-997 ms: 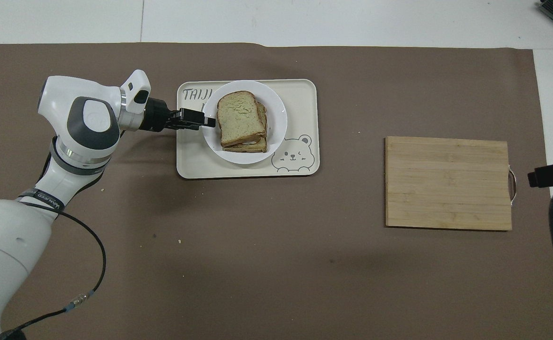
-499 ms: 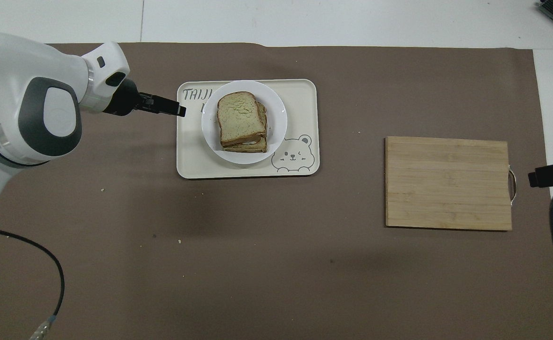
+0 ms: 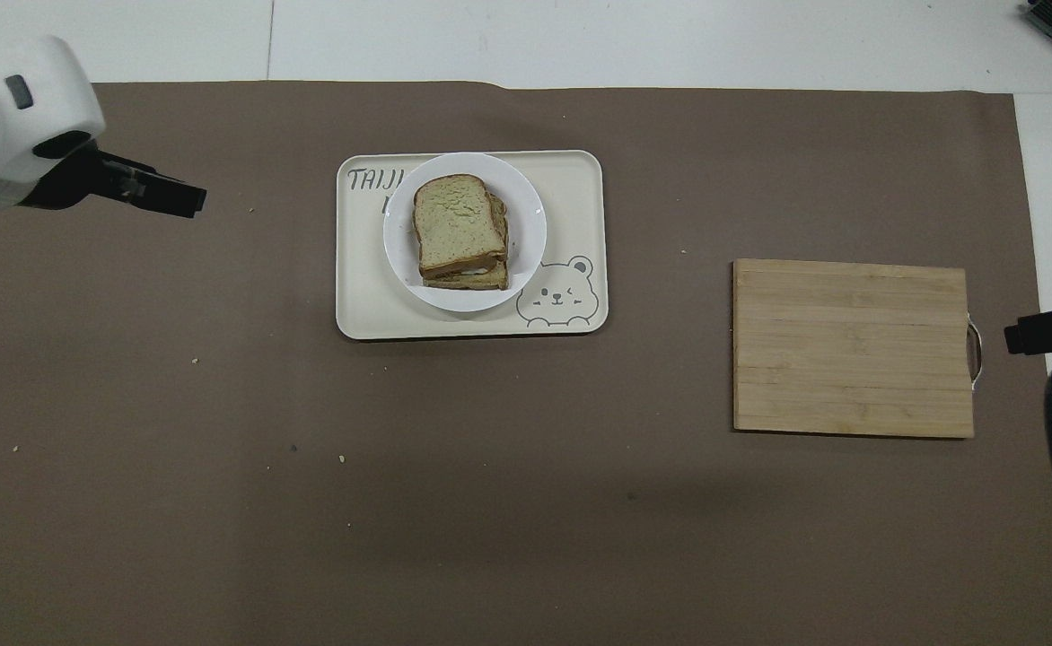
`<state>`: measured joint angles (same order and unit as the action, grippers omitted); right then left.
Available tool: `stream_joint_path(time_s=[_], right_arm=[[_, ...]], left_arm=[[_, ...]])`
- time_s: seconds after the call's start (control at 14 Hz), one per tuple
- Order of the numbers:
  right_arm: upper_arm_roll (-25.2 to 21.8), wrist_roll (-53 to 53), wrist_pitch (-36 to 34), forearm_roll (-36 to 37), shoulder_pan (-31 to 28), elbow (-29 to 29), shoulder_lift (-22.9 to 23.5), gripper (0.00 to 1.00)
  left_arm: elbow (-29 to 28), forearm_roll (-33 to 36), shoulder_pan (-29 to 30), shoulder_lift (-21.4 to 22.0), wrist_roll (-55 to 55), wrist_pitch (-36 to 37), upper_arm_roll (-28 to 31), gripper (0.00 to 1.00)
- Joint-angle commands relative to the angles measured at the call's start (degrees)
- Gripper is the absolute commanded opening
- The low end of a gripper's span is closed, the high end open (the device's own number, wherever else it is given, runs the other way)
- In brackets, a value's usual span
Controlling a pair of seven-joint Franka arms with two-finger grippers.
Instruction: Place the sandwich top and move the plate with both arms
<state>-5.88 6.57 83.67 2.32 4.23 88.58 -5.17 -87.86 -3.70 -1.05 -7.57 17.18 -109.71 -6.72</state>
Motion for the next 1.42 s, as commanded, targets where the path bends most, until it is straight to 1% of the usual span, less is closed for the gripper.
stream_joint_path(time_s=[0.0, 0.07, 0.21, 0.28, 0.43, 0.5, 0.57, 0.64, 0.71, 0.85, 1.07, 1.35], right_arm=[[-0.18, 1.08, 1.58, -0.21, -0.44, 1.42, -0.02, 1.0], [-0.18, 0.99, 1.58, -0.21, -0.71, 1.42, 0.42, 1.0], [-0.09, 0.82, 4.2, -0.12, -0.19, 1.51, 0.77, 1.0], [-0.01, 0.82, 4.22, -0.21, -0.1, 1.69, 0.69, 1.0], [0.08, 0.64, 4.56, -0.56, -0.09, 4.57, -0.28, 1.0], [0.08, 0.64, 4.57, -0.65, -0.09, 4.94, -0.8, 1.0], [0.08, 0.55, 4.57, -0.65, -0.09, 4.94, -0.81, 1.0], [0.0, 0.55, 4.57, -0.65, -0.09, 4.85, -0.72, 1.0], [0.0, 0.64, 4.48, -0.65, -0.18, 4.68, -0.63, 1.0], [0.0, 0.9, 4.39, -1.26, -0.36, 4.5, -0.46, 1.0], [0.0, 0.9, 4.39, -1.26, -0.18, 4.5, -0.46, 1.0], [0.0, 0.9, 4.39, -1.26, -0.27, 4.5, -0.46, 1.0]], left_arm=[[2.85, 3.86, -0.01, 1.86, -0.48, 3.35, 1.53, 1.0], [4.95, 4.39, -0.01, 2.12, -0.56, 6.06, 2.06, 1.0], [9.53, 5.01, -0.01, 2.21, -0.48, 12.21, 3.2, 1.0], [9.89, 4.93, -0.01, 2.3, -0.56, 15.19, 4.16, 1.0], [9.81, 4.49, -0.01, 4.75, -0.83, 20.82, 5.75, 1.0], [9.46, 4.49, -0.01, 6.41, -0.92, 23.63, 6.54, 1.0], [9.28, 4.4, -0.01, 7.21, -0.74, 26.45, 7.59, 1.0], [9.28, 4.31, -0.01, 7.31, -0.65, 30.04, 8.21, 1.0], [9.28, 4.31, -0.01, 7.75, -0.65, 31.9, 8.3, 1.0], [9.37, 3.61, -0.44, 7.75, -1.0, 32.36, 8.13, 1.0], [10.07, -0.86, -0.01, 6.88, -3.29, 34.81, 8.74, 1.0], [10.51, -0.26, -0.09, 6.52, -3.38, 34.21, 8.31, 1.0]])
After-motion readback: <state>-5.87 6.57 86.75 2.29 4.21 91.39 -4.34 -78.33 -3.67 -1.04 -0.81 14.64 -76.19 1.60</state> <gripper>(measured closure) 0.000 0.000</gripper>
